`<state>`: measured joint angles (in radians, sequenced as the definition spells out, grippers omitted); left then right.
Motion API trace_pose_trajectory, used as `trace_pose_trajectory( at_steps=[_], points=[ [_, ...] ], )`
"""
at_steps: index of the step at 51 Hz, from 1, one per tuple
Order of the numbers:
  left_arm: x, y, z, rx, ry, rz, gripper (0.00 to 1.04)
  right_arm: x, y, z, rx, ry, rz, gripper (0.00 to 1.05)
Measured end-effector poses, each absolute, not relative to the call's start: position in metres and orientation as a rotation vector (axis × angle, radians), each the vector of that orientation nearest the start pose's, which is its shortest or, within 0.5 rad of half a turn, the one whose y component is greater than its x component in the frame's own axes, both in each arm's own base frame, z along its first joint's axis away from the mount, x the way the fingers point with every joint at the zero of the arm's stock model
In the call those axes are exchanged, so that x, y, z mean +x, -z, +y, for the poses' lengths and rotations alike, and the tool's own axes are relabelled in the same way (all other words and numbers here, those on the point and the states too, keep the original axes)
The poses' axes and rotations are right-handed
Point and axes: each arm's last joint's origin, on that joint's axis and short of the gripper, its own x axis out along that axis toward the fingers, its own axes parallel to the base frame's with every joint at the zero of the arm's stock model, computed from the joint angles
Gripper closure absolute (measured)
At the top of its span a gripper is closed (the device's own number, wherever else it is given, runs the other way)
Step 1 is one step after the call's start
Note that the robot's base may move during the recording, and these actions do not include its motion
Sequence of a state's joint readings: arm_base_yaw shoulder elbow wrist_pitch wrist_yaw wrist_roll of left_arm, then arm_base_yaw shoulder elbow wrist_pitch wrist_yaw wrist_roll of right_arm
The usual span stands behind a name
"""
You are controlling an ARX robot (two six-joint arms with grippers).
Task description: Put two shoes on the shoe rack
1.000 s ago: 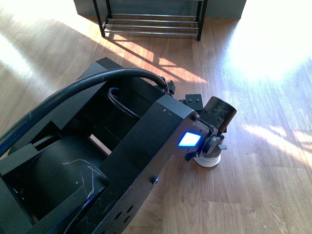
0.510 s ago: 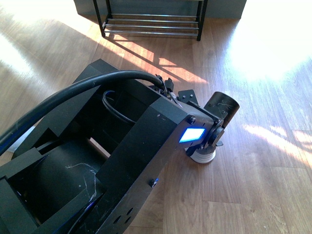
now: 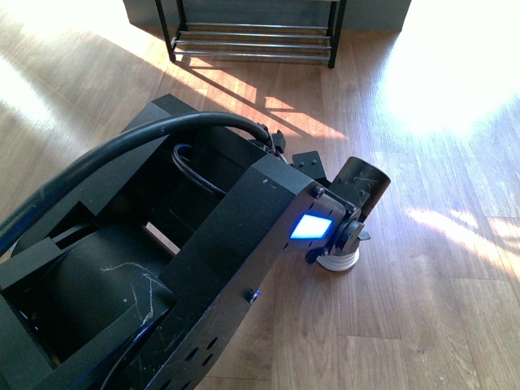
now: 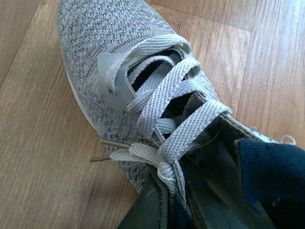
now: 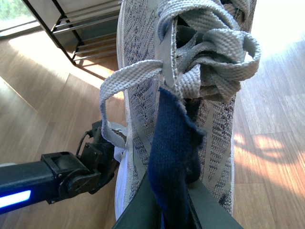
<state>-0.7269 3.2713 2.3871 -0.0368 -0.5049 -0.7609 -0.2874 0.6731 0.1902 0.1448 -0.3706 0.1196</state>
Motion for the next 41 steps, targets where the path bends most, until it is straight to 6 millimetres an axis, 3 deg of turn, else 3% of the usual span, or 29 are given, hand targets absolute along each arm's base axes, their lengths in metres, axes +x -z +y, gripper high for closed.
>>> trace_pose_trajectory(
  at_steps=[12,23,41],
  points=[
    [0.408,0.162,-0.347,-0.254,-0.105,0.697,1.03,0.145,-0.176,-0.032,0.228,-0.063,0.325,1.03],
    [0.412,0.162,-0.345,-0.536,-0.118,0.753,1.03,0.145,-0.176,-0.032,0.228,-0.063,0.325,1.03],
    [0.418,0.145,-0.349,-0.469,-0.175,0.886,1.03,0.145,-0.176,-0.032,0.228,-0.063,0.325,1.03]
  ],
)
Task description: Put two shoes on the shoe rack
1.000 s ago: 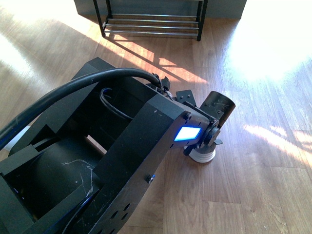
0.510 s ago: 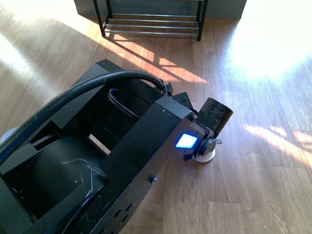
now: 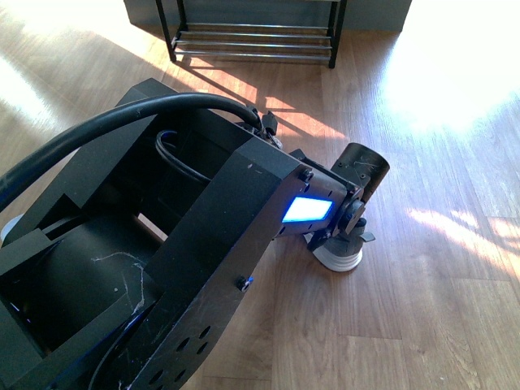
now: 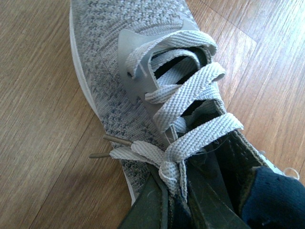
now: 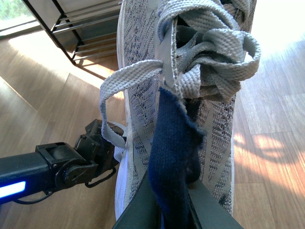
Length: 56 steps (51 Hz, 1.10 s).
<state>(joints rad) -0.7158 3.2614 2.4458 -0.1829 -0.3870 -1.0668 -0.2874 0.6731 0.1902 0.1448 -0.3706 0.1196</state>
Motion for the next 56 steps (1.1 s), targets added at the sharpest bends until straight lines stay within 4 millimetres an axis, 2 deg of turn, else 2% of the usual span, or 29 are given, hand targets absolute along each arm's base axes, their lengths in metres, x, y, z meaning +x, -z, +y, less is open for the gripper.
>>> trace_pose_trajectory(
  at_steps=[27,56],
  points=[
    [0.4205,0.138,-0.3518,-0.23,-0.099,0.971,1.03,0.1447,-0.176,-0.0318,0.228,-0.063,0.325,1.03],
    [0.4212,0.1394,-0.3515,-0.199,-0.031,1.005,1.03,0.1447,-0.176,-0.0318,0.228,-0.063,0.325,1.03]
  ],
)
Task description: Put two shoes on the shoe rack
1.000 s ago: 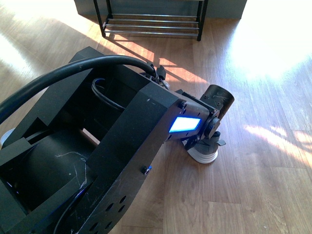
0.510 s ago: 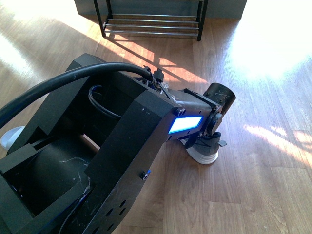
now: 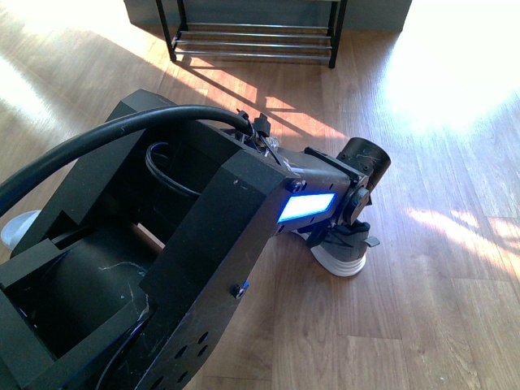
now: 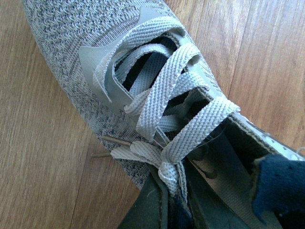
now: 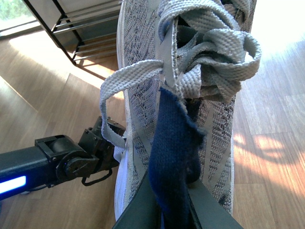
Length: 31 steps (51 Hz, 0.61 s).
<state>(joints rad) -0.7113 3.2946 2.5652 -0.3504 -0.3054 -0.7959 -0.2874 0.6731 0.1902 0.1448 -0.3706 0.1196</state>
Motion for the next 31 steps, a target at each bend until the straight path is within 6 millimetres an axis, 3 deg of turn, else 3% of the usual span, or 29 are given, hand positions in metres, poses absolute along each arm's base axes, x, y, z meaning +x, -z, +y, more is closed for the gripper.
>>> trace_pose_trajectory(
  at_steps=[31],
  points=[
    [0.4212,0.1388,-0.3511,-0.184,-0.02,1.023,1.03,0.1447,-0.176,-0.0318,0.228,-0.063,0.325,1.03]
  ],
)
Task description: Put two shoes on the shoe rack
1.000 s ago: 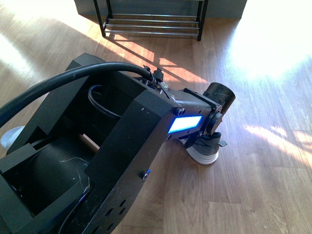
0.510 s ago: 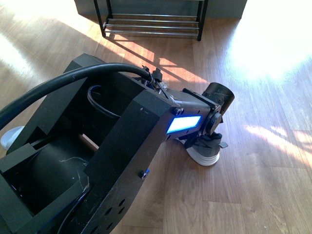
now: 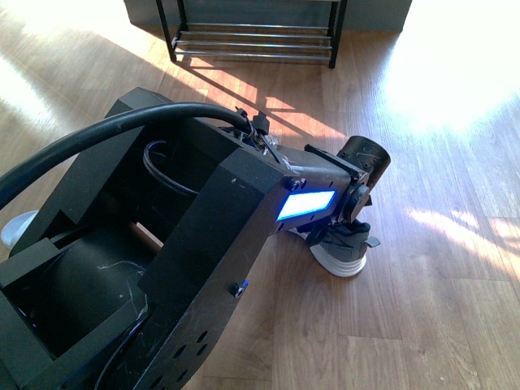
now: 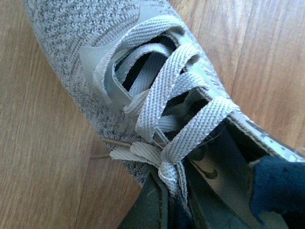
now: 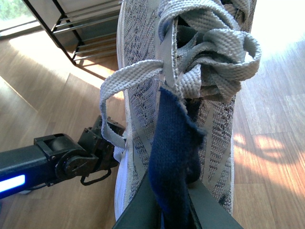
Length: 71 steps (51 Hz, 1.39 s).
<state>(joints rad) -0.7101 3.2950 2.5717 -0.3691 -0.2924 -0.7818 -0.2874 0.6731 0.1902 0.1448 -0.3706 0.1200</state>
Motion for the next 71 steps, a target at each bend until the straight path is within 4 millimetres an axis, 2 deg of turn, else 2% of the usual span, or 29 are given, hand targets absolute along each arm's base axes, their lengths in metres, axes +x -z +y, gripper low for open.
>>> trace_pose_trajectory(
  at_steps=[11,20,26,34,45,58,71],
  points=[
    [0.416,0.153,-0.347,-0.264,-0.012,0.926,1.03,0.145,-0.176,-0.032,0.228,-0.063,0.325,1.03],
    [0.412,0.158,-0.347,-0.301,-0.024,0.863,1.03,0.145,-0.176,-0.032,0.228,-0.063,0.325,1.03],
    [0.413,0.156,-0.348,-0.308,-0.034,0.856,1.03,0.145,-0.176,-0.032,0.228,-0.063,0.325,1.03],
    [0.417,0.146,-0.35,-0.292,-0.044,0.935,1.03,0.145,-0.176,-0.032,0.228,-0.063,0.325,1.03],
    [0.419,0.144,-0.351,-0.303,-0.023,0.943,1.03,0.145,-0.176,-0.032,0.228,-0.063,0.325,1.03],
    [0.41,0.16,-0.346,-0.331,0.012,0.741,1.03,0.145,-0.176,-0.032,0.228,-0.063,0.325,1.03],
    [0.409,0.158,-0.348,-0.349,-0.038,0.672,1.03,0.145,-0.176,-0.032,0.228,-0.063,0.325,1.03]
  ],
)
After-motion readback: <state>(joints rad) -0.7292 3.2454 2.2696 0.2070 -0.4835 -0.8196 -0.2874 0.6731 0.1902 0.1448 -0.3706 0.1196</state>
